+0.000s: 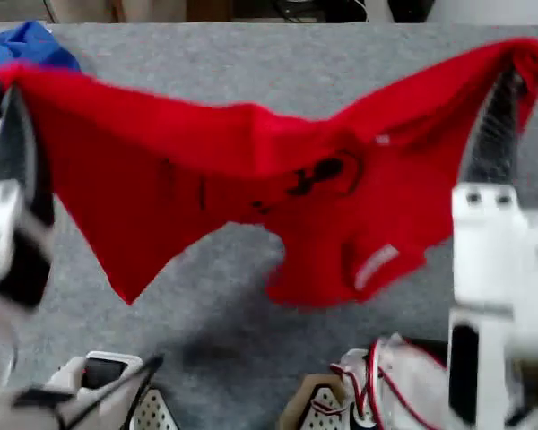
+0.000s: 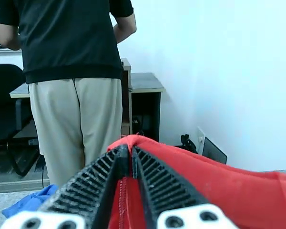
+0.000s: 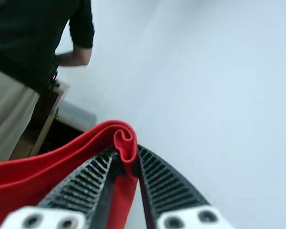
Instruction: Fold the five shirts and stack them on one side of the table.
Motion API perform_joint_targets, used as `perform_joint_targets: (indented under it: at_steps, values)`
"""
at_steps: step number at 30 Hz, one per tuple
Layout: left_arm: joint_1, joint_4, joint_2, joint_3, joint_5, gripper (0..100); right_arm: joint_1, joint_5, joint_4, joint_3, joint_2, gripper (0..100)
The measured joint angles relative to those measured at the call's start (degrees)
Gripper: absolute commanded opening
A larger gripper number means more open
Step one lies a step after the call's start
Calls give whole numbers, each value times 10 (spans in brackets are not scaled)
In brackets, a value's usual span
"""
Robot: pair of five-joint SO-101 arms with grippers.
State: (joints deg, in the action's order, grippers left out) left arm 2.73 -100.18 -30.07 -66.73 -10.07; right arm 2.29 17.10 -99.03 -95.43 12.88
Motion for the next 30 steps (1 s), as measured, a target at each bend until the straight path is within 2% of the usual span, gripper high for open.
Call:
perform_joint_targets:
  at_steps: [6,17,25,30]
  values:
    - [-1,-1,-139,157,0,19,0,0,0,-4,28,5]
    - [-1,75,-212,287,0,19,0,0,40,4,31,5]
    - [-1,83,-213,436,0,19,0,1,41,120,31,5]
    - [-1,168,-212,590,0,19,1,1,46,259,26,5]
